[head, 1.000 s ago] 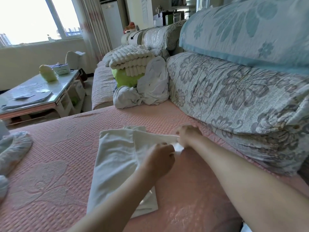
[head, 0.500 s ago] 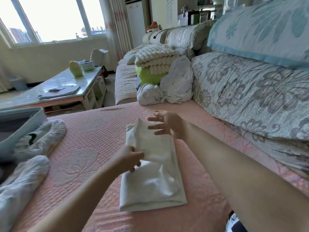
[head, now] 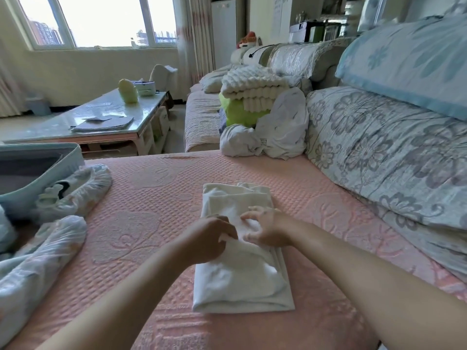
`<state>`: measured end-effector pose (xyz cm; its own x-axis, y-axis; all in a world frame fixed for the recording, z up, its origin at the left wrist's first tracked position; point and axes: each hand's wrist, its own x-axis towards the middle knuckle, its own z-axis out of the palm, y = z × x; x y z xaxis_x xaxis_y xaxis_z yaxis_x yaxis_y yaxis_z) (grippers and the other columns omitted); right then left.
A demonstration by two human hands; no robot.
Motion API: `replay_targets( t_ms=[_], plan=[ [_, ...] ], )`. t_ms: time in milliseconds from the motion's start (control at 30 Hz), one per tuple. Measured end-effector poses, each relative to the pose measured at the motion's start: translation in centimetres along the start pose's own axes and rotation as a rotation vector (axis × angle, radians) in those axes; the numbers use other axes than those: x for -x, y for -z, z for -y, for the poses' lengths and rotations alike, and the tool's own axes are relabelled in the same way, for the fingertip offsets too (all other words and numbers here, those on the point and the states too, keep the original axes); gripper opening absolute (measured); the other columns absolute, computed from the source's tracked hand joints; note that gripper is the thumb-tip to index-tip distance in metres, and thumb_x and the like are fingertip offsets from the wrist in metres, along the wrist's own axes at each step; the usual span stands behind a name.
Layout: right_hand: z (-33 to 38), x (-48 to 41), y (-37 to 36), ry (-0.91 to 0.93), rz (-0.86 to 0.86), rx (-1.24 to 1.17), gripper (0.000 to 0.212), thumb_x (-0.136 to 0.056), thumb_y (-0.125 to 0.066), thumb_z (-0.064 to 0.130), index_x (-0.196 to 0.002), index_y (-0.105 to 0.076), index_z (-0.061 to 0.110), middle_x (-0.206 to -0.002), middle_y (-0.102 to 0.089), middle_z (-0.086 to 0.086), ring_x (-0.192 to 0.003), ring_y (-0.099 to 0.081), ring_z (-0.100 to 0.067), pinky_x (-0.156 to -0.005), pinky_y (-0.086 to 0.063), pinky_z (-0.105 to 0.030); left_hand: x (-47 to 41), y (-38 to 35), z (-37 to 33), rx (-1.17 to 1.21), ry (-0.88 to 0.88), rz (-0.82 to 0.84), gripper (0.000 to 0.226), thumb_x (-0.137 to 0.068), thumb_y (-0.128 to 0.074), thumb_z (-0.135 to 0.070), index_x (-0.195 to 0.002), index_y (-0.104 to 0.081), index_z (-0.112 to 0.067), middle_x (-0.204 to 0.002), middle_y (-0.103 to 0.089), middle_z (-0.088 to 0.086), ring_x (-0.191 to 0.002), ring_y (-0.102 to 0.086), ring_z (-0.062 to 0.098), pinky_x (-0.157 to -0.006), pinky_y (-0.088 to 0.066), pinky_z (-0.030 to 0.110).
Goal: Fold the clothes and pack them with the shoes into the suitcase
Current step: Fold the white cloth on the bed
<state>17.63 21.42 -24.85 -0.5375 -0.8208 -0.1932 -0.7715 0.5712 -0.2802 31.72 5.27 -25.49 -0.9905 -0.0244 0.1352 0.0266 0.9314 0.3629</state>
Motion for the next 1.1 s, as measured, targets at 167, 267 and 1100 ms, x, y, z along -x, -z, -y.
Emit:
replay_targets(
  t_ms=[167, 267, 1100],
  plan=[
    [0.7, 2.0, -1.7, 0.096, 0.101, 0.133, 0.087, -0.088, -0.053, 0.069, -0.159, -0.013, 0.038, -0.169, 0.005, 0.004, -0.155, 0.007, -0.018, -0.123, 0.001, -0.04, 1.7, 1.2, 0.3, -0.115, 0.016, 0.23, 0.018, -0.081, -0.062, -0.028, -0.089, -0.075, -0.037, -0.096, -0.065, -0.015, -0.089, -0.057, 0.002, -0.082, -0.05, 0.023],
    [1.7, 2.1, -3.7, 0.07, 0.149, 0.293, 0.09, -0.095, -0.04, 0.066, -0.16, 0.007, 0.028, -0.166, 0.021, -0.004, -0.152, 0.023, -0.02, -0.122, 0.014, -0.038, 1.9, 0.6, -0.2, -0.131, 0.029, -0.013, 0.016, -0.087, -0.059, -0.035, -0.089, -0.073, -0.029, -0.099, -0.064, -0.013, -0.095, -0.057, 0.008, -0.086, -0.051, 0.033],
    [1.9, 9.0, -5.2, 0.202, -0.111, 0.198, 0.061, -0.093, -0.049, 0.006, -0.15, -0.044, 0.027, -0.151, -0.049, -0.001, -0.137, -0.048, -0.02, -0.109, -0.043, -0.034, 7.6, -0.6, -3.6, -0.488, -0.025, 0.343, 0.05, -0.091, -0.047, -0.022, -0.141, -0.049, -0.014, -0.144, -0.05, 0.008, -0.136, -0.044, 0.027, -0.117, -0.033, 0.04]
  ],
)
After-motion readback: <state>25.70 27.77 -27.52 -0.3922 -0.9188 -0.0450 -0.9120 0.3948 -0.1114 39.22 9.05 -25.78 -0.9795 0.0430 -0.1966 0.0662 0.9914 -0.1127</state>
